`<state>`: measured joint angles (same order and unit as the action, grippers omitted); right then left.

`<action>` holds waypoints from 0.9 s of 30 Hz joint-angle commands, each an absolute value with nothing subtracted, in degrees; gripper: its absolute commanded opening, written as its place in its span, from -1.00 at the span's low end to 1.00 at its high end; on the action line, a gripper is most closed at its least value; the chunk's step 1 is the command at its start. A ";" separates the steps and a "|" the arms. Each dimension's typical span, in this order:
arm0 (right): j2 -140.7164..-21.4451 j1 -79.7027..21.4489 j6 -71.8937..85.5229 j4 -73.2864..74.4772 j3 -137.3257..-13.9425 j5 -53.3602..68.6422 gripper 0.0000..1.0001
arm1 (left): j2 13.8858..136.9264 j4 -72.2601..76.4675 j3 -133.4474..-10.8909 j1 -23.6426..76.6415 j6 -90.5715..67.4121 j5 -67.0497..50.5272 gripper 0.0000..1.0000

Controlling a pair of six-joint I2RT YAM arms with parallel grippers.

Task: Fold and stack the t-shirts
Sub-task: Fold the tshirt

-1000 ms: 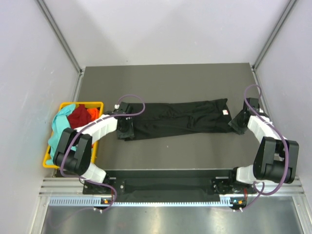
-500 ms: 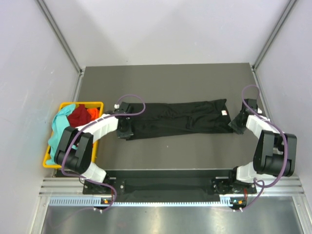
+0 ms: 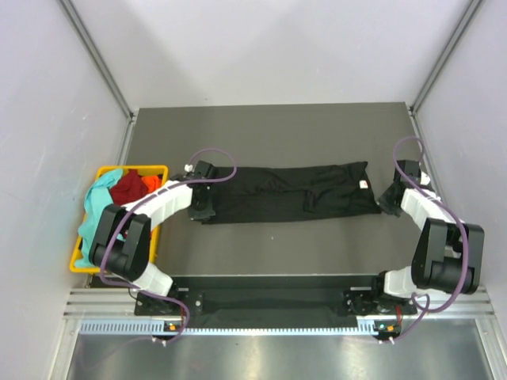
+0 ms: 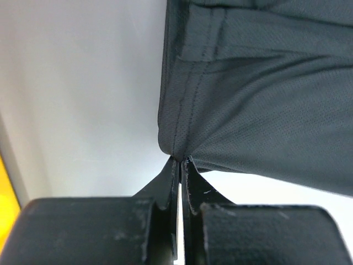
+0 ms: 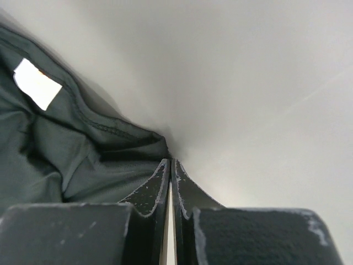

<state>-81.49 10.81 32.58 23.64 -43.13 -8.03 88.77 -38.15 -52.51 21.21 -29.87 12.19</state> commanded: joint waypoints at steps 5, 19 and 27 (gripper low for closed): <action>-77.26 11.69 31.90 24.09 -42.10 -10.12 -1.00 | 89.30 -41.40 -54.32 21.09 -28.74 15.73 -1.00; -76.74 11.78 30.42 27.68 -42.53 -7.29 -0.53 | 88.42 -46.14 -56.24 21.45 -28.48 16.17 -0.45; -74.88 11.78 26.20 27.78 -48.59 2.70 -0.33 | 88.41 -48.35 -69.51 21.36 -25.67 14.50 -0.32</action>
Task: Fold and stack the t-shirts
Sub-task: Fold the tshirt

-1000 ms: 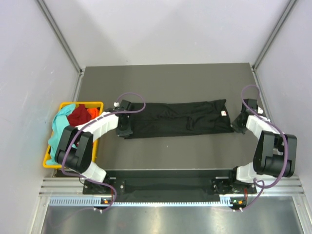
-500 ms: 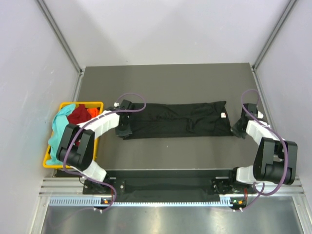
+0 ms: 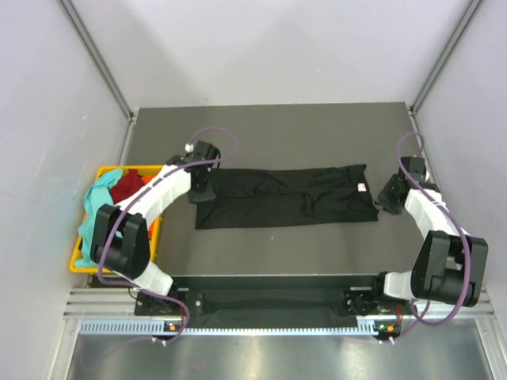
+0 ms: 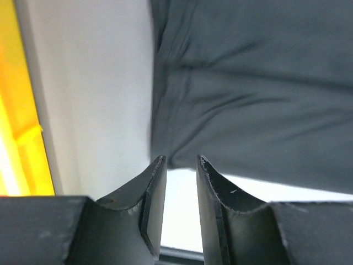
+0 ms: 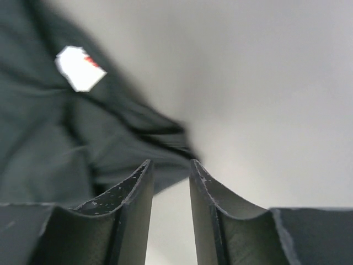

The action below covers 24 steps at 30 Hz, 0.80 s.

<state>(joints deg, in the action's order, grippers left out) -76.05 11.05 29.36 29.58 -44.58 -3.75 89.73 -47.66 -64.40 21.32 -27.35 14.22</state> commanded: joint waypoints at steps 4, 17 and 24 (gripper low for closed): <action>-78.30 11.87 23.47 21.56 -51.15 10.96 -0.26 | 92.98 -46.51 -75.14 20.39 -24.53 12.84 -0.32; -95.53 11.43 20.30 7.48 -59.76 21.44 -0.13 | 112.94 -43.96 -89.38 15.13 -20.31 15.12 -0.14; -102.11 11.34 19.86 5.45 -63.19 21.00 -0.12 | 117.94 -43.58 -92.19 12.22 -18.99 13.27 -0.12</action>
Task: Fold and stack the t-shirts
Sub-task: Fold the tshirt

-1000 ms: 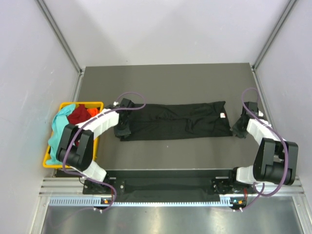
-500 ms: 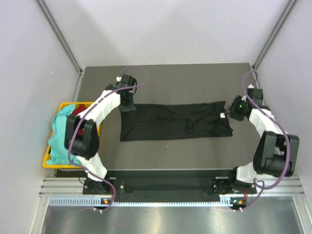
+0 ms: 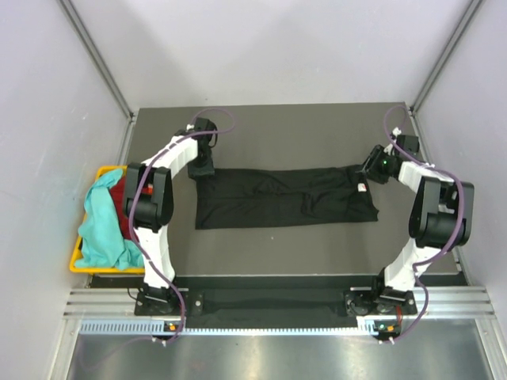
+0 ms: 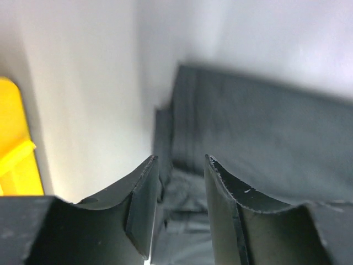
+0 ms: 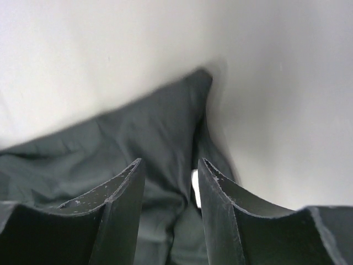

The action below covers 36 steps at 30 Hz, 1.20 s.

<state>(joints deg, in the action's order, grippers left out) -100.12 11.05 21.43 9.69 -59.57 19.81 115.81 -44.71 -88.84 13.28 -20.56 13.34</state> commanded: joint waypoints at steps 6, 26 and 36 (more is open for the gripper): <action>-106.25 11.34 19.86 3.61 -65.21 22.15 -0.14 | 123.57 -44.91 -95.36 11.95 -18.54 14.23 -0.32; -112.85 11.69 21.62 1.93 -71.19 14.68 -1.00 | 127.88 -45.17 -100.02 11.07 -19.42 21.00 -1.00; -109.35 11.60 22.94 8.59 -72.24 14.42 -0.53 | 125.78 -48.16 -101.69 11.42 -19.16 19.34 -0.41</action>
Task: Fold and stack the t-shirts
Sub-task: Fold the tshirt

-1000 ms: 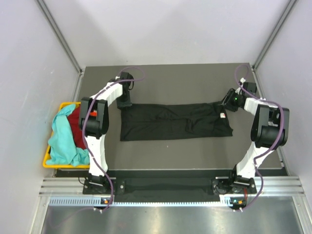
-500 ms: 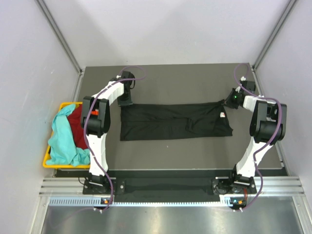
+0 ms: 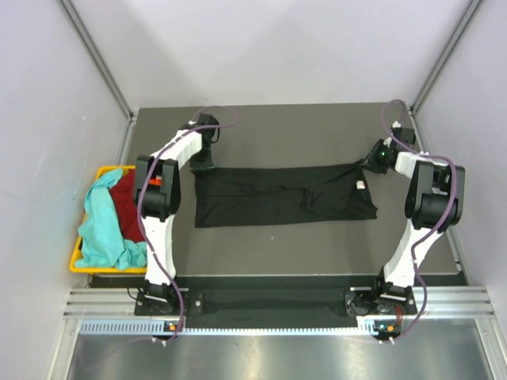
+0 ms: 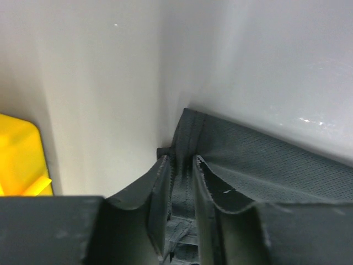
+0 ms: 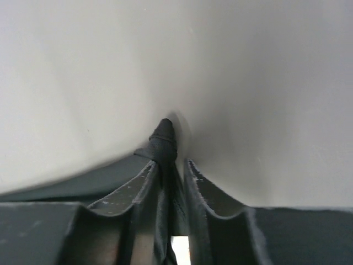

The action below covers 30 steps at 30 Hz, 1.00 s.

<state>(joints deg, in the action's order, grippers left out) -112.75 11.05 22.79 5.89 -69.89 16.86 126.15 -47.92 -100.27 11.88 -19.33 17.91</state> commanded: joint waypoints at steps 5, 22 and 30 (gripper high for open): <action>-105.92 11.60 24.34 20.98 -75.41 10.90 -0.32 | 120.95 -50.27 -103.80 12.83 -17.32 16.18 -0.36; -91.50 4.75 30.32 22.24 -57.77 11.17 -0.87 | 104.51 -41.22 -84.21 15.47 -20.21 -16.16 -0.33; -85.18 4.40 35.40 24.87 -52.21 3.88 -0.55 | 100.20 -39.11 -78.66 15.56 -20.21 -17.49 -0.33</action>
<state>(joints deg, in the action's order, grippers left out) -89.80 4.34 31.97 24.62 -51.92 8.03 105.19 -42.61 -78.70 15.75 -19.88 -15.27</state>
